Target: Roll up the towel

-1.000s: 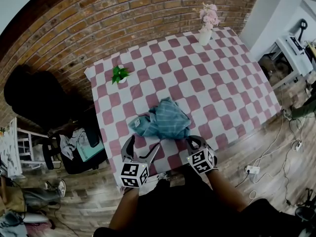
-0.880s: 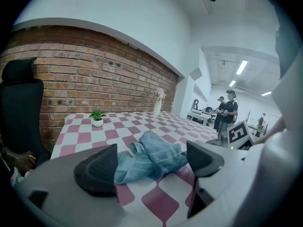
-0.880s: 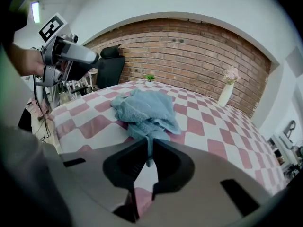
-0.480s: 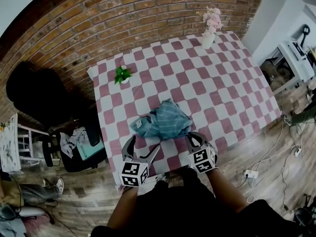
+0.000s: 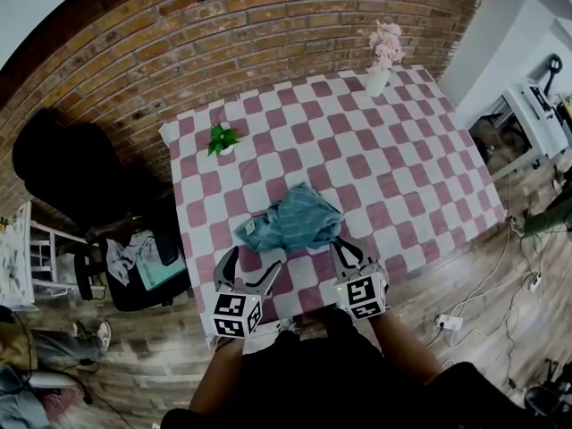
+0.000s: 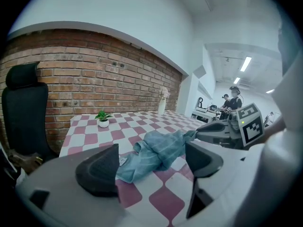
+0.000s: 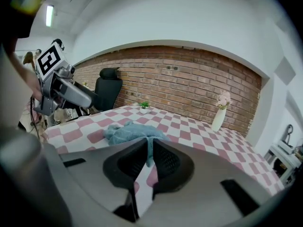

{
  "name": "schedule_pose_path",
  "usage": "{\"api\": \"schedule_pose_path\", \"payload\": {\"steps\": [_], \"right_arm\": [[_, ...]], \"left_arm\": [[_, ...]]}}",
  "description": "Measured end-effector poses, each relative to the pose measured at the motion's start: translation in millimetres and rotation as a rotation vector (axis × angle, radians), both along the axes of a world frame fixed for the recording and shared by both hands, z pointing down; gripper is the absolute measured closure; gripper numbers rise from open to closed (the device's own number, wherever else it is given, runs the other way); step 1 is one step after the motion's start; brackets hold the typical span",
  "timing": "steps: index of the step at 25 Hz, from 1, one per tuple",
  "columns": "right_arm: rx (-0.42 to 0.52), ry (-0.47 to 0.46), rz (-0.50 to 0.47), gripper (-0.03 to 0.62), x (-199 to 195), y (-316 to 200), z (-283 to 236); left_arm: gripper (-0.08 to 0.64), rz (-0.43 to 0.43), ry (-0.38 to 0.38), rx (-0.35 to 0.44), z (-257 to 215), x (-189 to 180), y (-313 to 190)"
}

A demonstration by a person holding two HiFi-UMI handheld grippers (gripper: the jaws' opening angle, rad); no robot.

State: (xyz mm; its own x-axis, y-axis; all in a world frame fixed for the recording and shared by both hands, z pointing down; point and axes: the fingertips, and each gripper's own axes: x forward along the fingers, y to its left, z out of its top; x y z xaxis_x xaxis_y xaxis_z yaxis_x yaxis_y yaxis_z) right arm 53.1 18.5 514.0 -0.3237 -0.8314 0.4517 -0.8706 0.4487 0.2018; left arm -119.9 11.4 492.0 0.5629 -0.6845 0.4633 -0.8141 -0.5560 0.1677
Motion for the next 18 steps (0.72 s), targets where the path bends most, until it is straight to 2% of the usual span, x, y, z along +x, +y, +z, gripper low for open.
{"api": "schedule_pose_path", "payload": {"steps": [12, 18], "right_arm": [[0.155, -0.025, -0.057, 0.558, -10, -24, -66], [0.198, -0.063, -0.078, 0.558, -11, -42, -97]], "left_arm": [[0.135, -0.018, 0.008, 0.037, -12, 0, -8], [0.135, -0.032, 0.025, 0.046, -16, 0, -12]]}}
